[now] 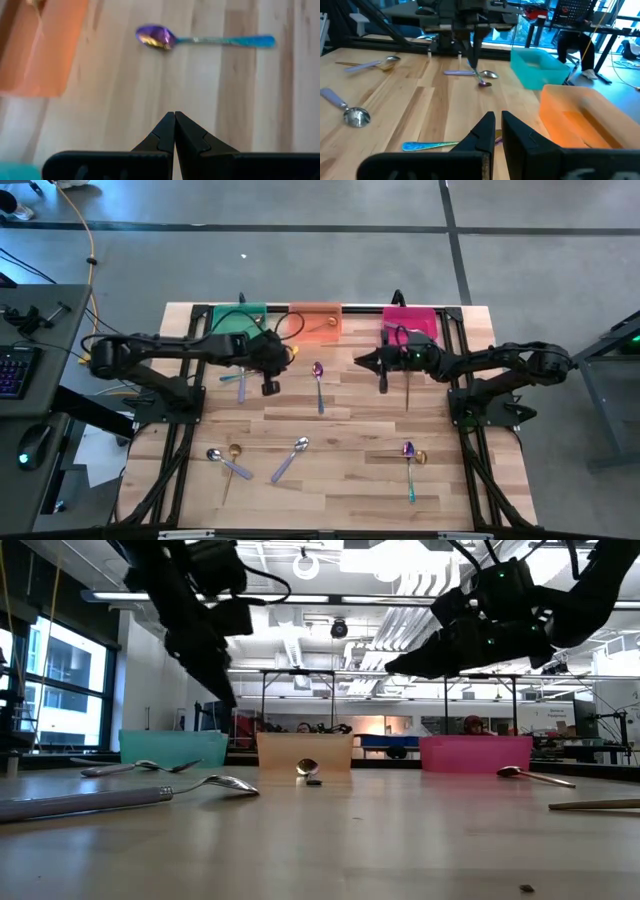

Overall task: Sort silverware by color (type)
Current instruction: Put the blue spoon into the green bin

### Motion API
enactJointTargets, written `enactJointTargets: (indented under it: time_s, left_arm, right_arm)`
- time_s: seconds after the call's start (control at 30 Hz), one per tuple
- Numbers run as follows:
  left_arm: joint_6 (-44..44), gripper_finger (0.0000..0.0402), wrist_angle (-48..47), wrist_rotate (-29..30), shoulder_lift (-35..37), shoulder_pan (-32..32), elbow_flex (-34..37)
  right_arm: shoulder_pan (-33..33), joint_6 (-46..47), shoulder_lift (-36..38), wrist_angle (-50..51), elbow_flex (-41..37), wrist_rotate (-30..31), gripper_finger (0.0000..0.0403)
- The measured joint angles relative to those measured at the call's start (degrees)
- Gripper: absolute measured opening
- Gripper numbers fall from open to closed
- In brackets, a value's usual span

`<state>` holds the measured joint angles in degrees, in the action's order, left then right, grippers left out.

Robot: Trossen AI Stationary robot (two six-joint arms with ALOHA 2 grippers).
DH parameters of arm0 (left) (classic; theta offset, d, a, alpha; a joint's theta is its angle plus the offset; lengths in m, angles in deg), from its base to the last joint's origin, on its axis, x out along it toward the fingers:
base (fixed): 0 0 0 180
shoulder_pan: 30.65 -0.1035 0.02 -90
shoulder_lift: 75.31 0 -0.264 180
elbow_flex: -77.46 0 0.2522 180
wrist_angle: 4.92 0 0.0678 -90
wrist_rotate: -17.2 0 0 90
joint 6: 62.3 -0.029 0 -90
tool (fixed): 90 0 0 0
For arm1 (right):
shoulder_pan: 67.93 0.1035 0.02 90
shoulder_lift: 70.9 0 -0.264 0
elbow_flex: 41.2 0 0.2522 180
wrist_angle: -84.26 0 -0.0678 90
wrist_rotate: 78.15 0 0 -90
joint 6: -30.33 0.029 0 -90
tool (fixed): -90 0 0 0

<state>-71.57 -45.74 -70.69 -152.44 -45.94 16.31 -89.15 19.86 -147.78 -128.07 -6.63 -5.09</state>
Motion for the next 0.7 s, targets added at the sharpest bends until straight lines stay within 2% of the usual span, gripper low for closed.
enactJointTargets:
  time_s: [0.3, 0.53, 0.7]
  left_arm:
    - [1.59, 0.0001, -11.66, 0.09, 4.98, -1.22, 0.00]
    - [0.72, 0.0001, -16.37, 0.09, 4.97, -5.75, 0.00]
    - [-0.27, 0.0001, -16.35, -0.10, 4.97, -10.29, 0.00]
  right_arm:
    - [0.54, -0.13, 0.00, -1.76, 0.70, 0.17, 0.0016]
    - [-0.86, -2.32, 0.00, -0.75, 5.20, 0.16, 0.0016]
    - [-3.38, -4.55, 0.00, -0.43, 8.62, 0.02, 0.0016]
